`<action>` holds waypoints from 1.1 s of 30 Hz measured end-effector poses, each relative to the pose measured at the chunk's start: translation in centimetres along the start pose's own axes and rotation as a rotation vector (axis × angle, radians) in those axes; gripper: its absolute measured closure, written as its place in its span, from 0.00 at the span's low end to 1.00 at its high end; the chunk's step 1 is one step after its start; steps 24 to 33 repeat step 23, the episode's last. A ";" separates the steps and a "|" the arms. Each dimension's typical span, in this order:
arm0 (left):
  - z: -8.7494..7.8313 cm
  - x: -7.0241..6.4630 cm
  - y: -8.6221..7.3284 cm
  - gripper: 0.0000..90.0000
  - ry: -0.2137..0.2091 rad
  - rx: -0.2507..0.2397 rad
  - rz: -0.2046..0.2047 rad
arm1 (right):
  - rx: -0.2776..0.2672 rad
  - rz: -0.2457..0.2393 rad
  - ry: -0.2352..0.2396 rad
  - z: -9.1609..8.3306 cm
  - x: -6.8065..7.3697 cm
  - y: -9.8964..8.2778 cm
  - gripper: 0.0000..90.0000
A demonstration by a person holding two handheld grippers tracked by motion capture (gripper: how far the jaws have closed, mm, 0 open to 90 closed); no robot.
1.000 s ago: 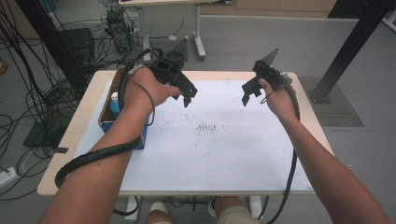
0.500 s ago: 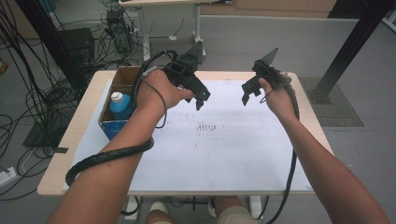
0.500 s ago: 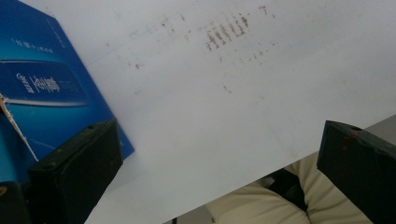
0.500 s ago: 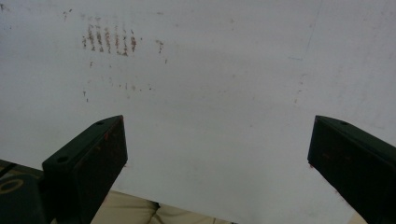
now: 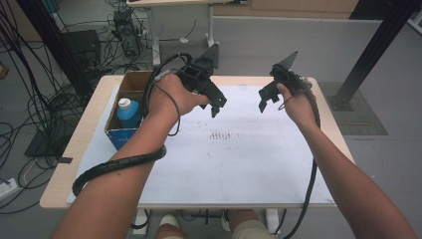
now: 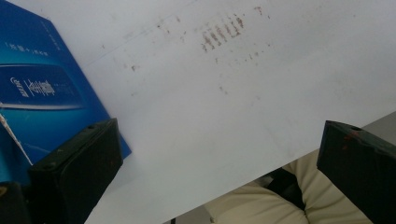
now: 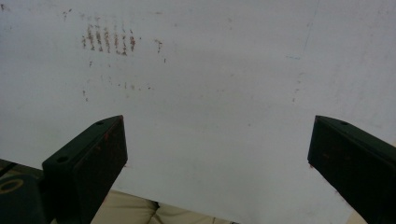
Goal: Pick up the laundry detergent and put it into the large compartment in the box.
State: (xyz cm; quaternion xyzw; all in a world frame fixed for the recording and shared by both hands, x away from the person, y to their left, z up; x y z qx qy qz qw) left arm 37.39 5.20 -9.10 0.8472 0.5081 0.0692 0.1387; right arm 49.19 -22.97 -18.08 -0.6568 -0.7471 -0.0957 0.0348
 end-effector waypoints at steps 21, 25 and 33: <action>0.4 0.7 -0.5 0.01 -0.006 0.001 -0.012 | 0.004 -0.013 -0.004 0.2 0.5 0.0 0.05; 0.4 0.8 -0.5 0.01 -0.007 -0.001 -0.013 | 0.002 -0.016 -0.007 0.2 0.6 0.0 0.05; 0.4 0.8 -0.5 0.01 -0.007 -0.001 -0.013 | 0.002 -0.016 -0.007 0.2 0.6 0.0 0.05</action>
Point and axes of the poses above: each handheld gripper's, and its own axes: z roughly forward along the jaws, y roughly out of its top, x roughly to its left, the point moved 3 cm from there along z, roughly forward along the jaws, and after that the axes turned 11 degrees about -x, right-handed, at the moved point
